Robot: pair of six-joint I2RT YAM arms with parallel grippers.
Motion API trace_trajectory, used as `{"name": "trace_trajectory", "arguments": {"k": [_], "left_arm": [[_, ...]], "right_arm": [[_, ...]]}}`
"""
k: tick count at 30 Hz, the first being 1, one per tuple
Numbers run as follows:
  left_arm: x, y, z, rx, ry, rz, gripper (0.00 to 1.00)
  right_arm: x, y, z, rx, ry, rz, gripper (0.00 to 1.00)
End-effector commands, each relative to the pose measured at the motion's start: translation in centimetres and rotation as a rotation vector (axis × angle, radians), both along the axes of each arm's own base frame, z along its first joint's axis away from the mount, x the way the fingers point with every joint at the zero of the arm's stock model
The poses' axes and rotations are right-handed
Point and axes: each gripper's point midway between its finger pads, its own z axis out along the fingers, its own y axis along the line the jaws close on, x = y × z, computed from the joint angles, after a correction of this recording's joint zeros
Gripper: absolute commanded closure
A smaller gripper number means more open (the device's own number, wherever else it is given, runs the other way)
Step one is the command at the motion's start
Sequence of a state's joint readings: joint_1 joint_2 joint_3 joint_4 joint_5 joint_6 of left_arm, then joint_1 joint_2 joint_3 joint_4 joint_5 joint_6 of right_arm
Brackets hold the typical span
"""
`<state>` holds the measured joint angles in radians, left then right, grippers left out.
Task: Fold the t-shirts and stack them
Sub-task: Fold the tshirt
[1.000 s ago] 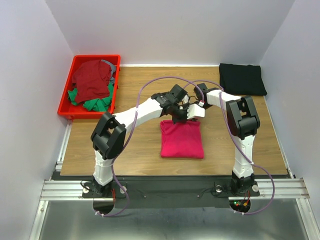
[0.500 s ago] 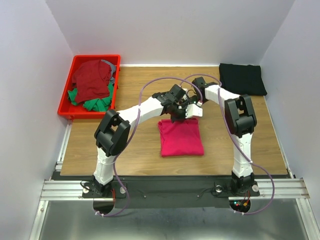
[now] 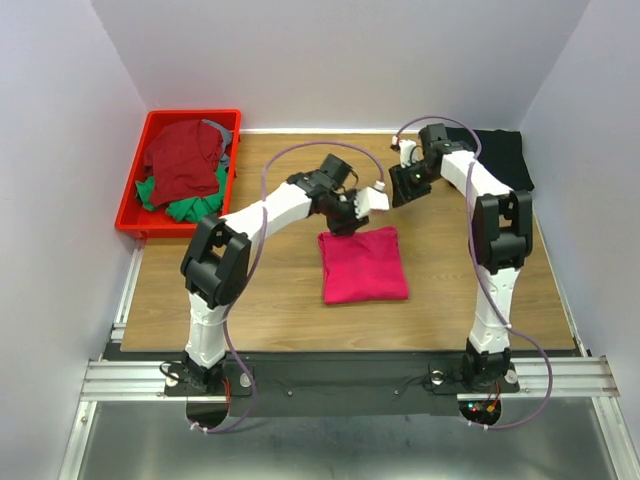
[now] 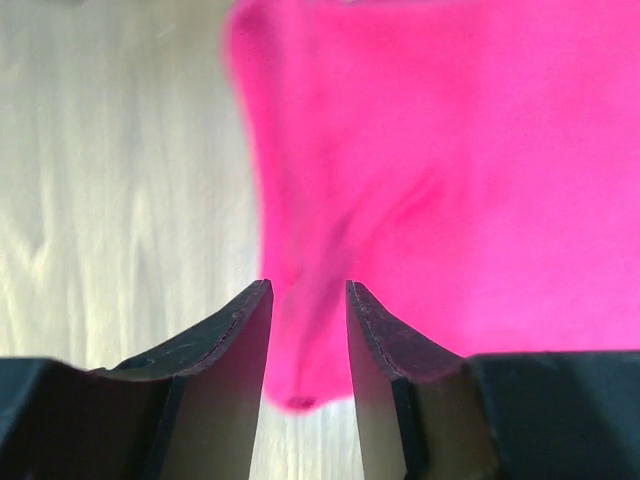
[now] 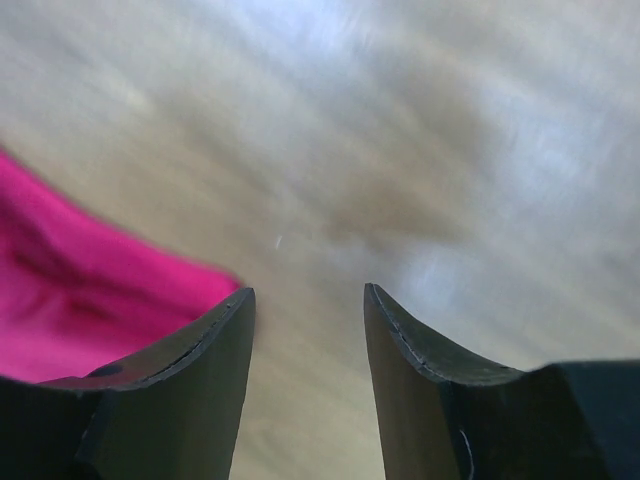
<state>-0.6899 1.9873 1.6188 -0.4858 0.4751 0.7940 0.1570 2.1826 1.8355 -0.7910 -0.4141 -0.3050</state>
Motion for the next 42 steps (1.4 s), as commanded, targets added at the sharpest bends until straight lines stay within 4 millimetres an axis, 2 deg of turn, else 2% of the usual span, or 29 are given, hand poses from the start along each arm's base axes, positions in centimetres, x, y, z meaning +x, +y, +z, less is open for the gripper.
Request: {"name": "trace_trajectory", "arguments": {"k": [1,2,6,14,18,24,29,31,37,42], "left_arm": [[0.8,1.4,6.2,-0.143,-0.013,0.111,0.52],[1.1,1.7,6.8,-0.157,-0.023,0.126,0.52],[1.1,3.0,5.6,-0.165,0.072,0.175,0.51],[0.8,4.3,1.7,-0.148,0.253,0.213,0.51],[0.1,4.4,0.4,-0.122,0.302,0.175,0.51],[0.1,4.6,-1.5,-0.083,0.330,0.166,0.50],[0.3,4.7,-2.6,-0.065,0.338,0.163,0.50],[0.3,4.8,-2.7,-0.062,0.338,0.162,0.52],[0.4,4.6,-2.3,-0.066,0.336,0.148,0.69],[0.6,4.6,-2.1,-0.068,0.325,0.144,0.81]], "right_arm": [[-2.7,0.7,4.0,0.049,-0.039,0.059,0.46],[-3.0,0.8,4.3,0.068,-0.035,0.060,0.46],[-4.7,1.8,5.2,0.166,0.005,0.095,0.47],[-7.0,2.4,4.0,0.225,0.054,0.180,0.48],[-7.5,1.8,3.1,0.185,0.037,0.238,0.46],[-7.9,1.7,3.2,0.180,0.030,0.270,0.43],[-9.1,2.0,3.2,0.202,0.051,0.312,0.43],[-9.6,2.1,2.9,0.214,0.071,0.327,0.44],[-10.2,2.0,2.4,0.215,0.093,0.360,0.54],[-10.2,1.9,1.9,0.213,0.100,0.367,0.58]]}}
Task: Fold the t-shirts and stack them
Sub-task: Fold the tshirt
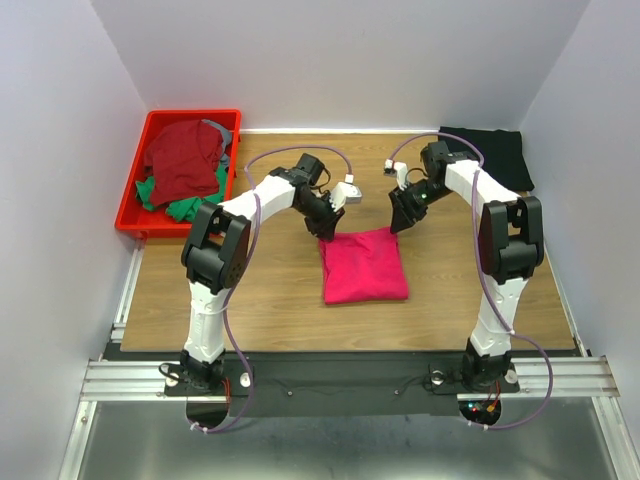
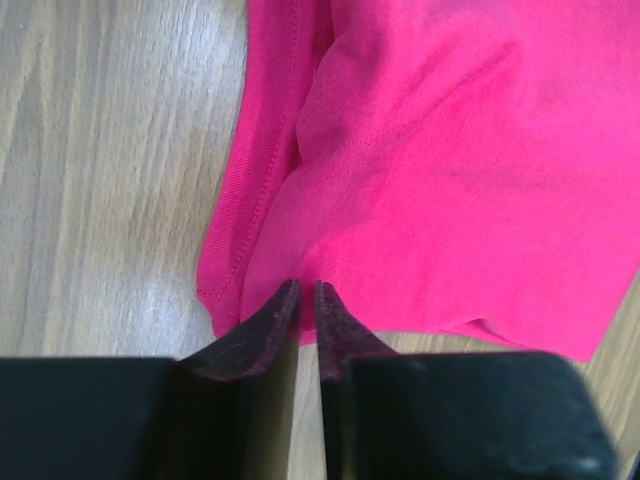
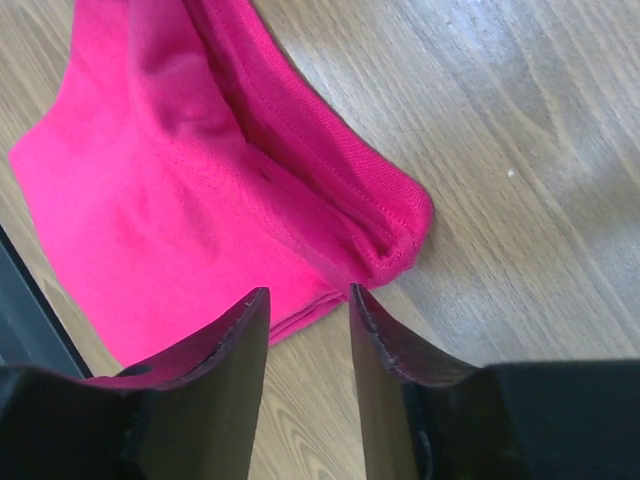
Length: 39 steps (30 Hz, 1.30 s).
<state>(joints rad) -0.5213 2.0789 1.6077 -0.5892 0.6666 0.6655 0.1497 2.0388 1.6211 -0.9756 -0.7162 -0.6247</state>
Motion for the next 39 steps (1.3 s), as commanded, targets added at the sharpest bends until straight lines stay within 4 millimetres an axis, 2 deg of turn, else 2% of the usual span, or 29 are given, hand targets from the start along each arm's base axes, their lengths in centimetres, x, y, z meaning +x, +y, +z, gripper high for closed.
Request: {"name": "trace_trajectory", "arguments": {"k": [1,5,8,10,12,13,15,20,26,27,28,29,30,31,33,34,36,39], "left_arm": [[0.4,-0.6,2.3,-0.044,-0.028,-0.024,0.85],[0.6,-0.6,2.7,-0.051,-0.035,-0.022,0.97],[0.6,-0.6,3.2,-0.059,-0.041,-0.024,1.00],[0.6,-0.6,3.2,-0.057,-0.042,-0.023,1.00],[0.7,-0.4,3.1,-0.046,-0.046,-0.018,0.86],[0.9,-0.3,3.0,-0.035,-0.053,-0.012,0.69],[1.0,-0.1,2.5,-0.022,-0.057,-0.016,0.56],[1.2,-0.2,1.7,-0.014,-0.046,-0.019,0.54],[1.3,0.0,0.8,0.004,-0.047,-0.027,0.54],[1.3,-0.1,0.7,0.001,-0.048,-0.033,0.54],[1.4,-0.1,0.6,-0.001,-0.046,-0.035,0.55],[1.3,-0.1,0.6,-0.002,-0.044,-0.040,0.57],[1.4,-0.1,0.6,-0.003,-0.044,-0.040,0.60],[1.4,-0.3,0.9,-0.005,-0.044,-0.046,0.68],[1.3,-0.1,1.4,-0.005,-0.047,-0.050,0.77],[1.3,0.0,1.7,-0.006,-0.054,-0.055,0.86],[1.0,0.4,2.6,-0.006,-0.062,-0.057,0.98],[0.6,0.9,3.9,-0.007,-0.082,-0.054,1.00]], "right_arm": [[-0.4,0.0,0.7,0.024,-0.008,0.023,0.59],[-0.1,-0.1,0.4,0.014,-0.011,0.027,0.64],[0.2,-0.2,0.2,0.003,-0.022,0.031,0.55],[0.4,-0.2,-0.1,0.000,-0.025,0.032,0.53],[0.6,-0.3,-0.2,0.000,-0.026,0.031,0.53],[0.6,-0.2,-0.5,-0.002,-0.020,0.032,0.53],[0.7,-0.1,-0.8,0.002,-0.018,0.038,0.53],[0.6,0.2,-1.2,0.005,-0.013,0.053,0.55],[0.6,0.4,-1.2,0.009,-0.013,0.057,0.70],[0.6,0.3,-1.1,0.011,-0.014,0.056,0.77],[0.5,0.3,-1.1,0.011,-0.015,0.058,0.81],[0.5,0.4,-0.8,0.011,-0.021,0.060,0.92],[0.5,0.3,-0.7,0.011,-0.026,0.060,0.92],[0.5,0.3,-0.6,0.009,-0.028,0.058,0.99],[0.5,0.3,0.2,0.007,-0.045,0.055,0.99],[0.5,0.2,0.4,0.005,-0.048,0.050,0.99],[0.6,0.1,1.5,-0.002,-0.078,0.046,0.99],[0.6,-0.3,2.2,-0.021,-0.104,0.038,0.99]]}}
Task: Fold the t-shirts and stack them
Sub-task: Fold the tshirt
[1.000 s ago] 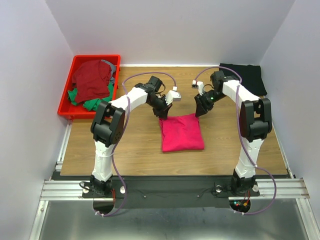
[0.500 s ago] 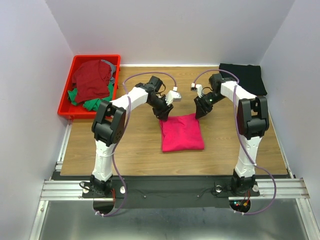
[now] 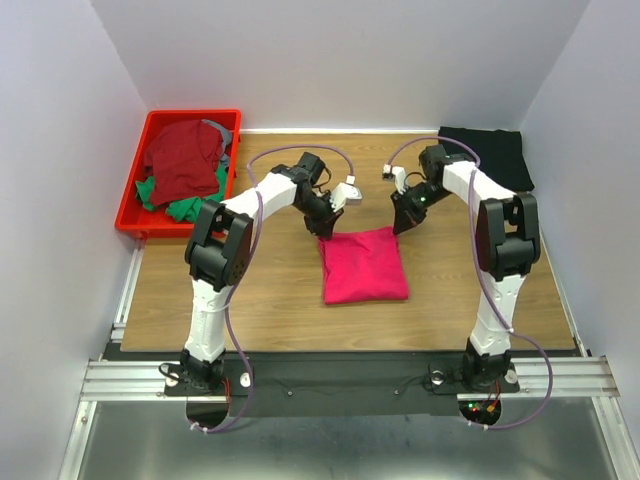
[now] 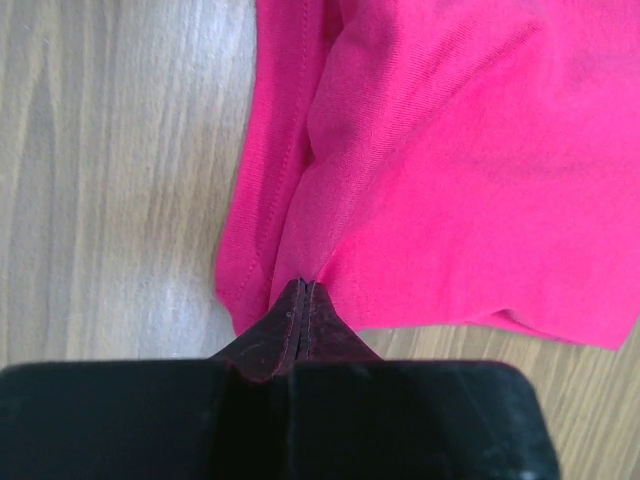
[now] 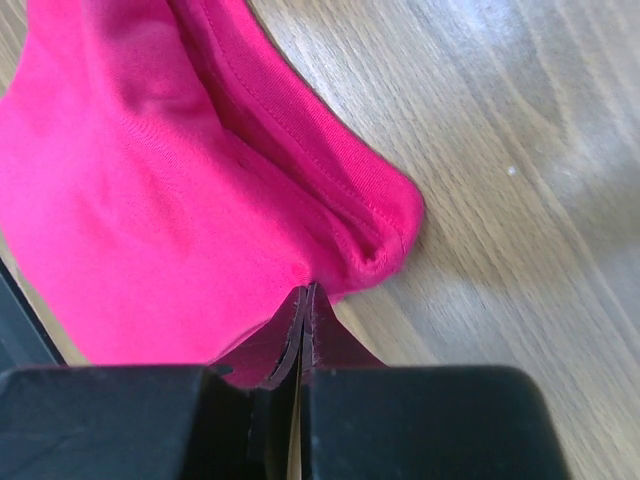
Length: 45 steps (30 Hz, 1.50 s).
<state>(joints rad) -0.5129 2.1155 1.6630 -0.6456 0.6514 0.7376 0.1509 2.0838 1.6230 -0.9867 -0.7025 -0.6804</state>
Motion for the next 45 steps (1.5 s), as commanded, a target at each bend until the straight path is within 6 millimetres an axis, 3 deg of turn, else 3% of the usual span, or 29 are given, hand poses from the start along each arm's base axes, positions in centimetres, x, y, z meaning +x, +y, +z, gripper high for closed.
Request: {"name": "trace_trajectory", "arguments": {"k": [1,7,13,17,26,30,33,34,35,36,37,38,39,41,42,43,44,45], "left_arm": [[-0.3,0.6,4.4,-0.034,-0.061,-0.013,1.00],[-0.5,1.2,4.9,-0.018,-0.077,0.001,1.00],[0.9,1.4,5.0,0.000,-0.129,0.043,1.00],[2.0,1.1,3.8,0.015,-0.123,0.065,1.00],[4.4,1.5,-0.8,0.083,-0.139,0.115,1.00],[5.6,1.9,-1.1,0.085,-0.158,0.153,1.00],[7.1,2.5,1.2,0.039,-0.179,0.206,0.82],[7.7,2.7,2.7,0.003,-0.185,0.225,0.64],[8.0,2.9,3.9,-0.023,-0.190,0.240,0.55],[8.2,3.0,6.2,-0.062,-0.214,0.257,0.41],[8.2,3.0,7.7,-0.099,-0.203,0.291,0.19],[8.0,2.8,9.4,-0.153,-0.196,0.293,0.18],[8.0,3.0,12.4,-0.215,-0.227,0.314,0.18],[6.4,2.4,14.0,-0.308,-0.145,0.363,0.06],[5.5,2.1,16.2,-0.365,-0.151,0.368,0.05],[5.3,1.5,17.3,-0.428,-0.153,0.364,0.05],[3.2,1.0,16.5,-0.475,-0.005,0.402,0.05],[3.0,0.6,18.3,-0.551,-0.026,0.399,0.05]], "right_arm": [[0.8,-0.1,4.3,-0.002,-0.124,-0.004,0.99],[1.2,-0.9,4.4,-0.054,-0.135,-0.039,0.99],[1.8,-1.0,3.3,-0.069,-0.123,-0.069,0.99],[2.9,-1.0,2.0,-0.085,-0.116,-0.107,0.99],[5.7,-1.6,-1.3,-0.140,-0.123,-0.219,0.99],[7.3,-1.7,-0.6,-0.145,-0.164,-0.268,0.99],[8.9,-1.9,1.3,-0.158,-0.200,-0.337,0.96],[9.3,-2.2,2.2,-0.158,-0.208,-0.373,0.79],[9.7,-2.2,3.2,-0.155,-0.227,-0.389,0.62],[10.2,-2.4,4.6,-0.154,-0.257,-0.412,0.36],[10.3,-2.4,6.7,-0.131,-0.293,-0.426,0.32],[10.3,-2.2,8.2,-0.104,-0.307,-0.438,0.30],[9.9,-1.7,10.2,-0.051,-0.325,-0.434,0.30],[8.9,-1.0,11.9,0.015,-0.306,-0.441,0.29],[7.8,0.4,12.7,0.093,-0.271,-0.404,0.27],[6.9,1.2,13.2,0.141,-0.242,-0.387,0.20],[5.4,2.0,13.2,0.192,-0.175,-0.382,0.13],[3.8,3.5,13.8,0.289,-0.103,-0.330,0.00]]}}
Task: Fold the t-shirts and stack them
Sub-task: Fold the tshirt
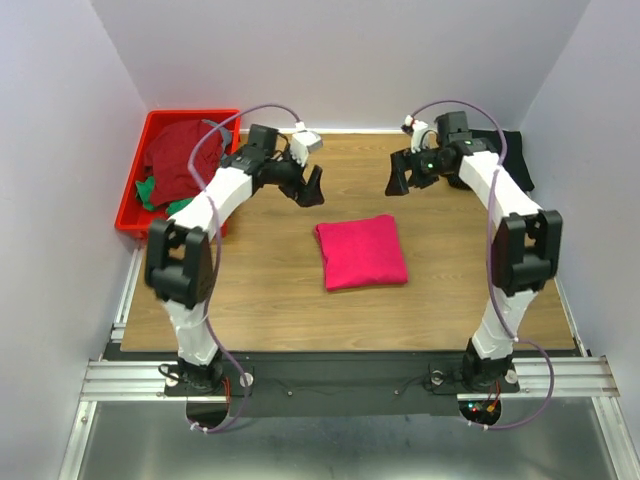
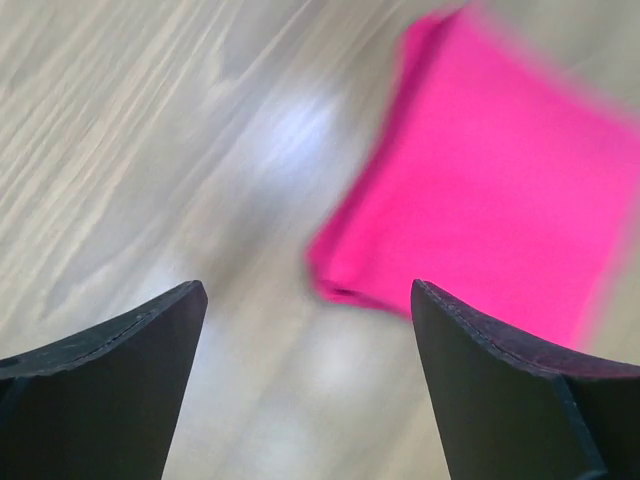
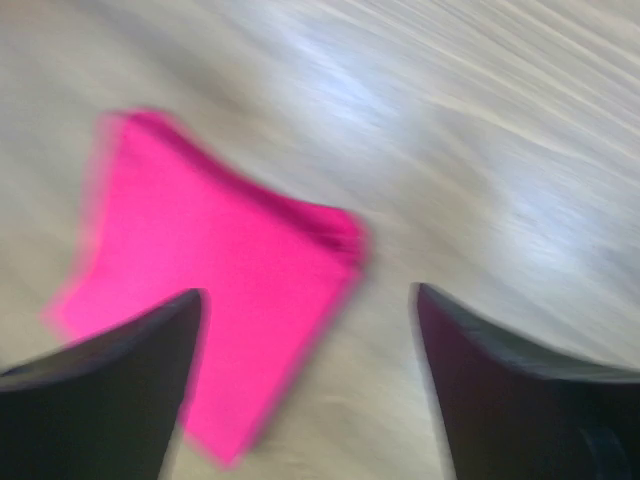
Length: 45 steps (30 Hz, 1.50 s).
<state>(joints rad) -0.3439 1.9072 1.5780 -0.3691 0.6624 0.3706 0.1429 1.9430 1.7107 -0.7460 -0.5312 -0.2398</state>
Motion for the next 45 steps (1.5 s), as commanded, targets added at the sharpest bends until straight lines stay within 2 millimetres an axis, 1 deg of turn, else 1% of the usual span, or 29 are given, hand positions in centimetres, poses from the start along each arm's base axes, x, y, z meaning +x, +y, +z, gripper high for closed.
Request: {"name": "trace_trajectory", "arguments": {"k": [1,2,3,5,6,9,11,12,13,15,17,19,20,22,23,25,26,27,29,30,31,34,35,36,38,41,42,44,45], "left_arm": [[-4.4,-3.8,9.1,-0.371,0.052,-0.014,0.05],[-6.2,-3.8,8.6,-0.412,0.138,0.002,0.04],[-6.2,-3.9,9.0,-0.438,0.120,-0.002,0.04],[-6.8,-3.5,8.9,-0.440,0.128,0.005,0.04],[-6.9,-3.1,9.5,-0.442,0.115,0.007,0.04],[-5.7,-0.8,10.5,-0.450,0.093,0.057,0.04],[-4.9,1.1,10.4,-0.442,0.094,0.093,0.04],[-4.8,1.6,10.2,-0.438,0.096,0.102,0.04],[-4.8,2.1,9.8,-0.427,0.095,0.105,0.04],[-5.0,3.2,9.2,-0.420,0.102,0.124,0.04],[-5.7,3.5,7.9,-0.404,0.118,0.129,0.04],[-6.2,3.8,7.5,-0.393,0.109,0.138,0.04],[-6.5,3.9,6.8,-0.383,0.122,0.145,0.04],[-6.9,4.0,6.6,-0.378,0.117,0.135,0.04],[-7.0,4.0,6.4,-0.376,0.122,0.128,0.04],[-7.6,3.9,6.1,-0.364,0.128,0.096,0.04],[-7.7,3.9,6.4,-0.365,0.123,0.087,0.04],[-7.9,3.8,6.6,-0.370,0.121,0.074,0.04],[-8.2,3.8,7.2,-0.377,0.107,0.058,0.04],[-8.4,3.7,7.4,-0.384,0.104,0.047,0.04],[-8.3,3.6,7.9,-0.392,0.083,0.043,0.04],[-8.4,3.4,8.6,-0.416,0.063,0.029,0.04],[-8.5,3.5,8.5,-0.422,0.071,0.040,0.04],[-8.5,3.4,8.6,-0.429,0.080,0.049,0.04],[-8.3,3.4,8.8,-0.437,0.077,0.054,0.04],[-8.4,3.5,8.6,-0.434,0.076,0.059,0.04],[-8.4,3.6,8.7,-0.428,0.061,0.063,0.04],[-8.5,3.7,8.4,-0.418,0.056,0.072,0.04],[-8.7,3.8,8.3,-0.413,0.056,0.069,0.04]], "right_arm": [[-4.6,4.7,5.2,0.346,0.091,0.116,0.00],[-5.7,5.8,4.0,0.402,0.192,0.113,0.00],[-6.6,6.8,4.0,0.458,0.246,0.144,0.01],[-7.6,8.4,3.4,0.506,0.339,0.153,0.03],[-8.5,9.9,2.6,0.522,0.390,0.186,0.04],[-9.7,12.6,1.9,0.545,0.452,0.239,0.08],[-10.2,13.9,0.6,0.557,0.512,0.248,0.08],[-10.2,14.1,-0.1,0.560,0.533,0.247,0.08],[-10.5,14.1,-1.8,0.558,0.581,0.231,0.09],[-10.4,14.2,-3.5,0.554,0.603,0.219,0.10],[-10.5,14.0,-6.4,0.525,0.625,0.202,0.11],[-10.2,13.8,-8.6,0.502,0.633,0.180,0.12],[-9.9,13.9,-10.1,0.491,0.641,0.173,0.12],[-9.0,14.0,-11.3,0.478,0.638,0.160,0.12],[-8.4,14.2,-11.3,0.477,0.630,0.158,0.12],[-6.6,14.8,-9.5,0.493,0.570,0.177,0.12],[-6.2,15.0,-8.2,0.505,0.547,0.186,0.12],[-5.6,15.3,-5.6,0.528,0.505,0.202,0.12],[-6.2,15.5,-2.4,0.568,0.491,0.225,0.12],[-6.6,15.4,-1.4,0.578,0.486,0.231,0.11],[-7.6,15.1,0.6,0.594,0.470,0.246,0.10],[-10.1,14.9,1.7,0.603,0.493,0.257,0.09],[-11.7,14.4,1.5,0.602,0.515,0.257,0.08],[-12.5,14.4,1.2,0.597,0.527,0.261,0.08],[-14.6,14.1,-0.4,0.585,0.577,0.267,0.08],[-16.2,14.1,-2.8,0.557,0.624,0.271,0.08],[-17.1,13.9,-4.7,0.527,0.647,0.267,0.08],[-17.6,13.4,-7.3,0.482,0.655,0.259,0.08],[-17.7,13.1,-9.1,0.459,0.681,0.243,0.09]]}}
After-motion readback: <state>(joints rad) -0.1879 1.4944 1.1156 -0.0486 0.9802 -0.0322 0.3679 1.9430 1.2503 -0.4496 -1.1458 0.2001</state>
